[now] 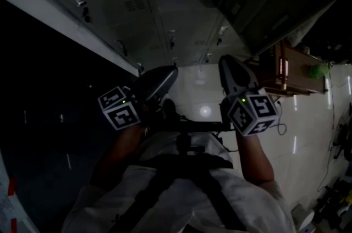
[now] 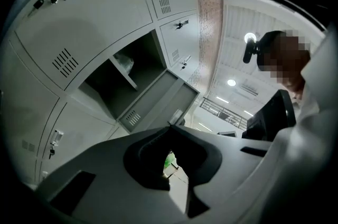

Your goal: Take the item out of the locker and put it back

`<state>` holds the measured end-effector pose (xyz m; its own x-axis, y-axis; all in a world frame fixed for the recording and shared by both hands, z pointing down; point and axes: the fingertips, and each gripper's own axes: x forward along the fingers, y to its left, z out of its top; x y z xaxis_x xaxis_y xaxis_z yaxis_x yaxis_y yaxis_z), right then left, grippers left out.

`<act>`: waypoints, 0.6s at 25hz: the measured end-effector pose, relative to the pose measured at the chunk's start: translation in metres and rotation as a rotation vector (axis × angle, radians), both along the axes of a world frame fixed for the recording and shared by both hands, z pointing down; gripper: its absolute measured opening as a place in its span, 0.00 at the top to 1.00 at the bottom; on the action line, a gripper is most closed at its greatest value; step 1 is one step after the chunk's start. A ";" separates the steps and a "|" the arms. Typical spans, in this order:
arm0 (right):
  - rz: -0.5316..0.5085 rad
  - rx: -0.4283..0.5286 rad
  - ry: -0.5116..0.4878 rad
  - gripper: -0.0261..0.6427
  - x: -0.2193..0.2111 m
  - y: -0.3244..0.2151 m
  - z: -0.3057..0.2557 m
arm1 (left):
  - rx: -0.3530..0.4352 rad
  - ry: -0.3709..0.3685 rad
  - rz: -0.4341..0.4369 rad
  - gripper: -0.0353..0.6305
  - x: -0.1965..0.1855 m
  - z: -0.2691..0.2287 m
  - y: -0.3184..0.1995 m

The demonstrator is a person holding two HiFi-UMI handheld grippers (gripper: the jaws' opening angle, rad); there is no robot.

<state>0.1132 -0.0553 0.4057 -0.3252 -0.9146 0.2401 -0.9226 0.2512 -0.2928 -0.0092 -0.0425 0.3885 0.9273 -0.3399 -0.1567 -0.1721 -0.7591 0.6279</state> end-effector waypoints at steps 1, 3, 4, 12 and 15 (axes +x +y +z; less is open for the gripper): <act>-0.015 -0.002 -0.003 0.90 0.004 0.012 0.002 | 0.009 -0.006 -0.021 0.95 0.006 0.001 0.011; -0.048 -0.008 -0.004 0.90 0.014 0.041 0.009 | 0.012 -0.012 -0.053 0.95 0.019 0.004 0.039; -0.062 -0.011 -0.004 0.90 0.020 0.056 0.013 | 0.009 -0.011 -0.065 0.95 0.025 0.007 0.055; -0.103 -0.016 -0.039 0.90 0.060 0.149 0.024 | -0.053 -0.013 -0.088 0.95 0.065 0.022 0.161; -0.117 -0.005 -0.042 0.90 0.070 0.168 0.020 | -0.034 -0.017 -0.092 0.95 0.075 0.014 0.182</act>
